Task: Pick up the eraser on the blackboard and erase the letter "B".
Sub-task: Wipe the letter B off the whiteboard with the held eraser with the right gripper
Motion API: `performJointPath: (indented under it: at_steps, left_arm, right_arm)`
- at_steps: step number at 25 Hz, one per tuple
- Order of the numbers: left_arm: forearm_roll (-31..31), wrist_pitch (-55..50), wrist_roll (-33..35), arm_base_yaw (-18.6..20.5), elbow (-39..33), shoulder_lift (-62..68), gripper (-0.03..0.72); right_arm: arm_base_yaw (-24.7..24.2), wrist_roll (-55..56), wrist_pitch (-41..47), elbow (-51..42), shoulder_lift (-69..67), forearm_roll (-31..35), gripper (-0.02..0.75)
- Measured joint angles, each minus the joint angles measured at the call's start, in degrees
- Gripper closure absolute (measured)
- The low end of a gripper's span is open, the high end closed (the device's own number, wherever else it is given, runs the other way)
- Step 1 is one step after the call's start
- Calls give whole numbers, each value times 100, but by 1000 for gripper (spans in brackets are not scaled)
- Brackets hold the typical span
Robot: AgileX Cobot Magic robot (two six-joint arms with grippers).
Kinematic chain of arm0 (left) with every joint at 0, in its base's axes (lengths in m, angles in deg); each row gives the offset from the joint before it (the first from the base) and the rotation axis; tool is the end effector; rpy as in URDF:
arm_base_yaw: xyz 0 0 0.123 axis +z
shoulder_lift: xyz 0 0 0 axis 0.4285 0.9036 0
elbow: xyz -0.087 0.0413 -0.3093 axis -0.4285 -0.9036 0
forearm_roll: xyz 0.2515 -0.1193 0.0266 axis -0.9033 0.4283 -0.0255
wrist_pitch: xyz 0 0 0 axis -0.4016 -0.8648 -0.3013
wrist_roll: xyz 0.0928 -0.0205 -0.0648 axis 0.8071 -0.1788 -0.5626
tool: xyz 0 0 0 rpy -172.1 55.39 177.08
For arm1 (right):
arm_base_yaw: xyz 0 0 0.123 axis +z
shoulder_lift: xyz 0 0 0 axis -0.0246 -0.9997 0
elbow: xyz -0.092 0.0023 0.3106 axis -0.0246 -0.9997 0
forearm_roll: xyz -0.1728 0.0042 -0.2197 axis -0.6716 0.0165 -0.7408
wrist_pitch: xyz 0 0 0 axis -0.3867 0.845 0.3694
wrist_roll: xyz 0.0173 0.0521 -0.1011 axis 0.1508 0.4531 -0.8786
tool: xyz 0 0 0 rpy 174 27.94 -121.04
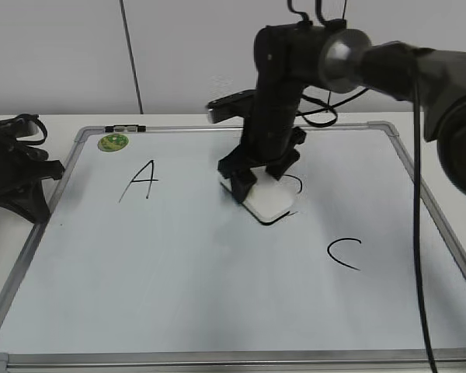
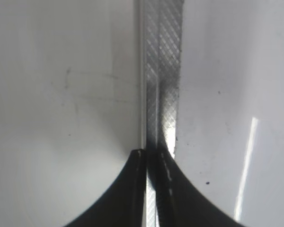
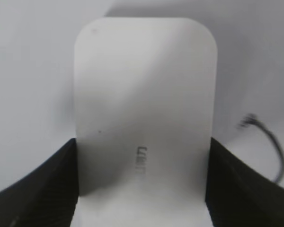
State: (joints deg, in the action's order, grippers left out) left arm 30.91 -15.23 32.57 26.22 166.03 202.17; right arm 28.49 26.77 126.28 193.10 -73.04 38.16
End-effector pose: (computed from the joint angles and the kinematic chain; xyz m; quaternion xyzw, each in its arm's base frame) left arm 0.4528 -0.0145 0.1175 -0.0255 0.9950 -0.0929 0.0262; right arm 0.4967 0.2641 0.1484 -0.3288 0.9411 0.0484 0.0617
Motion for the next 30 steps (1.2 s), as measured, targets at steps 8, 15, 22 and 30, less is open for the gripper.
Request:
performJointPath:
  at_steps: [8,15,22,30]
  left_arm:
    - [0,0,0,0,0,0,678]
    - [0,0,0,0,0,0,678]
    - [0,0,0,0,0,0,678]
    - [0,0,0,0,0,0,678]
  right_arm:
    - [372,-37,0,0,-13,73,182]
    - [141,31,0,0,-17,176,182]
    - [-376,71,0,-10,16,71,182]
    - [-1229,71,0,-10,29,30,183]
